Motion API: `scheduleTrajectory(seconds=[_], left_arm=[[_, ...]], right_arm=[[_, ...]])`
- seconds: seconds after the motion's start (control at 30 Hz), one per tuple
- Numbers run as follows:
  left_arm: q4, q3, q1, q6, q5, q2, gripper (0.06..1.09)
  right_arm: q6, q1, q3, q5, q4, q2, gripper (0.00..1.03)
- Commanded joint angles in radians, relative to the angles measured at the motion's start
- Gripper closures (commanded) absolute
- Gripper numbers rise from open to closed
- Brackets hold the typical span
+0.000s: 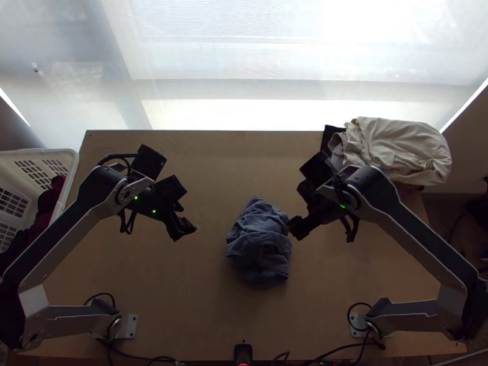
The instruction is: Fold the t-shirt
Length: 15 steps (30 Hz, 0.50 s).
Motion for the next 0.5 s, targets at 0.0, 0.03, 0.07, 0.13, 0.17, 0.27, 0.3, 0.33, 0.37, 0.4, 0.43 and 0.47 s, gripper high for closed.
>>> scheduleTrajectory(seconds=[0.0, 0.03, 0.07, 0.13, 0.17, 0.27, 0.3, 0.33, 0.37, 0.4, 0.43, 0.47], left_arm=[[0.034, -0.132, 0.125, 0.008, -0.016, -0.057, 0.1], [0.045, -0.139, 0.147, 0.008, -0.016, -0.06, 0.1], [0.053, -0.145, 0.164, 0.009, -0.016, -0.063, 0.1], [0.07, -0.159, 0.194, 0.008, -0.016, -0.07, 0.1], [0.076, -0.164, 0.208, 0.006, -0.016, -0.075, 0.1], [0.1, -0.175, 0.263, -0.004, -0.016, -0.089, 0.1], [0.109, -0.182, 0.282, -0.006, -0.016, -0.097, 0.1], [0.123, -0.193, 0.302, -0.008, -0.016, -0.104, 0.1], [0.136, -0.207, 0.32, -0.008, -0.016, -0.113, 0.1], [0.145, -0.218, 0.332, -0.011, -0.016, -0.121, 0.1], [0.154, -0.227, 0.34, -0.018, -0.016, -0.13, 0.1], [0.163, -0.236, 0.345, -0.029, -0.016, -0.14, 0.1]], right_arm=[[0.002, 0.25, 0.066, -0.024, -0.001, 0.074, 0.05], [0.001, 0.278, 0.076, -0.022, -0.001, 0.086, 0.05], [0.001, 0.301, 0.083, -0.022, 0.0, 0.095, 0.05], [0.002, 0.33, 0.076, -0.024, 0.017, 0.112, 0.05], [0.002, 0.345, 0.066, -0.024, 0.028, 0.117, 0.05], [0.001, 0.397, 0.017, -0.022, 0.088, 0.125, 0.06], [0.001, 0.414, 0.006, -0.022, 0.103, 0.131, 0.07], [0.001, 0.431, 0.003, -0.021, 0.112, 0.14, 0.07], [0.002, 0.446, 0.0, -0.016, 0.123, 0.151, 0.07], [0.002, 0.459, -0.003, -0.013, 0.135, 0.163, 0.07], [0.001, 0.469, -0.005, -0.006, 0.145, 0.177, 0.07], [0.001, 0.474, -0.006, 0.004, 0.16, 0.186, 0.07]])
